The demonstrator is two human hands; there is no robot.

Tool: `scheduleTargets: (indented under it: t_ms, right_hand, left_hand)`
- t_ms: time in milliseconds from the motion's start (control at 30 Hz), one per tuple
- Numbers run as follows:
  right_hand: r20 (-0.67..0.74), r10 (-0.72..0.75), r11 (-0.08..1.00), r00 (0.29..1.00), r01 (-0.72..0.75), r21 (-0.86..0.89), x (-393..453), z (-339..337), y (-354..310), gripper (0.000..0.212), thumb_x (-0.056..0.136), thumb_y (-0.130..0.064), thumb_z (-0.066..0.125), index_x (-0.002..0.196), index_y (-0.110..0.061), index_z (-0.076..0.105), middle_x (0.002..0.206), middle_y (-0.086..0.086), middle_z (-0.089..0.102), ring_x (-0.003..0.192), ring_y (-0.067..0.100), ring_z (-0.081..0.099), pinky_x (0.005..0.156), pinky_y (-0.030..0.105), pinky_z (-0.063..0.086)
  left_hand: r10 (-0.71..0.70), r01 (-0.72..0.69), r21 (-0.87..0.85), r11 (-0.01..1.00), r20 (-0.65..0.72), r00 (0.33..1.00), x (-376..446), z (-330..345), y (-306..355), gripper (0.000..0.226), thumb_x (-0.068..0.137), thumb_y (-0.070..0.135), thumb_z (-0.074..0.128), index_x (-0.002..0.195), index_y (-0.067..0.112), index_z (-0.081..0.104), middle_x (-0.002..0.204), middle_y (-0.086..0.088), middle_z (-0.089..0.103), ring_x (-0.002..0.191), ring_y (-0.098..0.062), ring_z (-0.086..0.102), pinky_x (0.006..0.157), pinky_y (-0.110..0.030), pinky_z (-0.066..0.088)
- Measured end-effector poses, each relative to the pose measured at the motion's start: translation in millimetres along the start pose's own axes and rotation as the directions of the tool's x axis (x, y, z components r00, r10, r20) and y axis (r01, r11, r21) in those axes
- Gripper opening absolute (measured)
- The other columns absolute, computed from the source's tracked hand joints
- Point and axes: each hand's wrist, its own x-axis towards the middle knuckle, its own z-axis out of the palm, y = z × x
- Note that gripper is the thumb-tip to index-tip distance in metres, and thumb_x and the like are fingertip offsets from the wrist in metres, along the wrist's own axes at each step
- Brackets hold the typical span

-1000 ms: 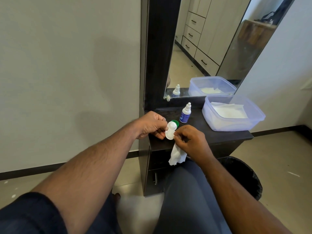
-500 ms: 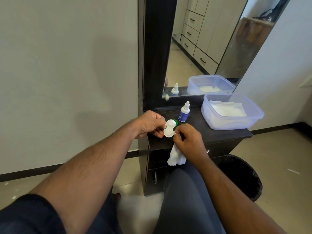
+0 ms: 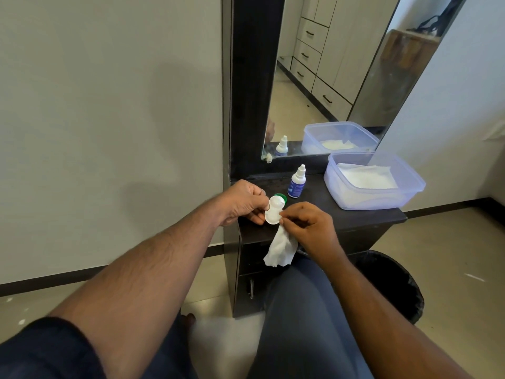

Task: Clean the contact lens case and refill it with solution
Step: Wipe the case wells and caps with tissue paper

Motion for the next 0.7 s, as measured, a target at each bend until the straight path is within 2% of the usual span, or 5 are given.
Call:
scheduleTargets:
  t_ms: [267,400,533,600,700]
  right_hand:
    - [-0.053,-0.089,0.98,0.995,0.078,-0.185,-2,8,1,0.008,0.079,0.001,0.068,0.079,-0.007,0.067,0.083,0.002,0.063,0.073,0.006,0.055,0.068,0.01,0.042]
    - [-0.278,0.159,0.985,0.947,-0.135,0.103,-8,2,5,0.016,0.081,0.003,0.064,0.079,-0.014,0.066,0.082,0.001,0.065,0.073,0.004,0.058,0.067,0.008,0.044]
    - [-0.219,0.334,0.919,0.917,-0.266,0.29,-2,-2,5,0.008,0.085,-0.004,0.065,0.087,-0.01,0.07,0.084,0.002,0.069,0.072,0.001,0.061,0.066,0.013,0.048]
    - [-0.207,0.359,0.9,0.91,-0.278,0.337,-2,-5,7,0.008,0.085,-0.005,0.065,0.089,-0.01,0.07,0.084,0.002,0.07,0.073,0.004,0.062,0.067,0.017,0.05]
    - [-0.205,0.38,0.895,0.902,-0.302,0.329,-1,-6,10,0.008,0.086,-0.007,0.066,0.091,-0.012,0.07,0.084,0.0,0.069,0.073,0.004,0.061,0.067,0.02,0.05]
  left_hand:
    - [0.045,-0.045,0.019,0.999,-0.045,0.998,-3,2,-2,0.009,0.083,-0.005,0.061,0.075,-0.002,0.065,0.07,-0.014,0.067,0.055,-0.015,0.065,0.052,-0.022,0.056]
    - [0.178,-0.179,0.01,0.984,-0.152,0.972,-7,10,-10,0.003,0.083,-0.005,0.064,0.085,-0.006,0.065,0.081,-0.02,0.067,0.065,-0.018,0.067,0.06,-0.026,0.059]
    - [0.274,-0.277,0.015,0.961,-0.218,0.937,-6,10,-20,0.011,0.08,-0.005,0.068,0.091,-0.007,0.068,0.094,-0.023,0.069,0.074,-0.024,0.07,0.068,-0.033,0.061]
    - [0.361,-0.33,0.166,0.929,-0.222,0.906,-5,6,-25,0.014,0.078,-0.002,0.071,0.092,0.0,0.071,0.094,-0.016,0.071,0.081,-0.02,0.07,0.075,-0.032,0.06]
    - [0.586,-0.495,0.435,0.753,-0.1,0.804,-4,-4,-30,0.016,0.077,0.001,0.074,0.09,0.01,0.076,0.091,0.0,0.072,0.086,-0.007,0.065,0.079,-0.019,0.053]
